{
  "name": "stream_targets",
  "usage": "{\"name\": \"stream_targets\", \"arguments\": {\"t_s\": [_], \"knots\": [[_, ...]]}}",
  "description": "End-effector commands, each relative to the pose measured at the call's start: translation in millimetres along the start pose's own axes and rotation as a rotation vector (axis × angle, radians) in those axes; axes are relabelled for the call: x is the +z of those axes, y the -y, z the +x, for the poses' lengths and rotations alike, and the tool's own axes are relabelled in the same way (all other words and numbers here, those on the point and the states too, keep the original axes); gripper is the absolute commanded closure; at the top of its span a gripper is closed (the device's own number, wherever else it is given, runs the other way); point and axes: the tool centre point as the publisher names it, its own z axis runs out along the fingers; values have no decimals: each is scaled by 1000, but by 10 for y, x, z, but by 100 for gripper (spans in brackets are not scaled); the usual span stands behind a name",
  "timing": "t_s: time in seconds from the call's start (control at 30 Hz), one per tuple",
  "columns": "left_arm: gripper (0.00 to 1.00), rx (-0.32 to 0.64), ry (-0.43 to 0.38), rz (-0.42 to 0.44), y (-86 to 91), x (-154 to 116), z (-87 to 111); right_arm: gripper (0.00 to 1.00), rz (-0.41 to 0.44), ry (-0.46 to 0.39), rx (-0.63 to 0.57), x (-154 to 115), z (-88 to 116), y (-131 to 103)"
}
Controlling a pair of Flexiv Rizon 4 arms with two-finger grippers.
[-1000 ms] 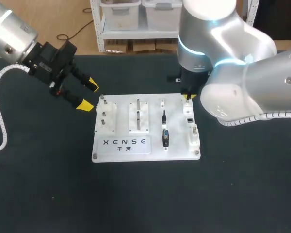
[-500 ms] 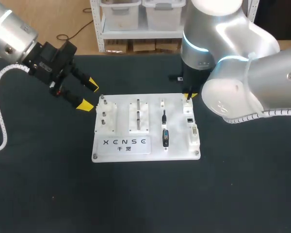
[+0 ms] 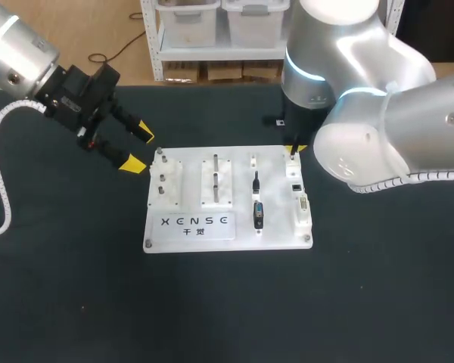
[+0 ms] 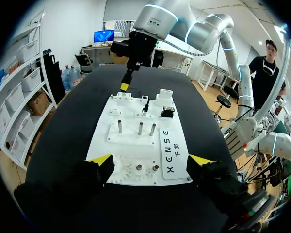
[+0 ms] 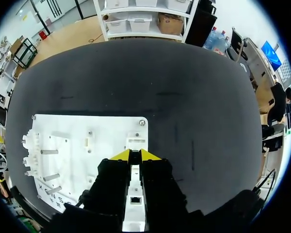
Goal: Insert the USB connector, Ethernet cable, and multi-pin plug into their matching sockets one by one.
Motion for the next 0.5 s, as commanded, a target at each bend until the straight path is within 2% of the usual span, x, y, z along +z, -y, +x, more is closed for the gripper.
{"name": "stream_targets", "arguments": {"t_s": [0.03, 0.5], "knots": [[0, 3, 1, 3, -14, 1, 8, 100, 0, -1, 0, 3, 26, 14], [0, 3, 1, 3, -14, 1, 8, 100, 12, -4, 7, 12, 48, 66]]}}
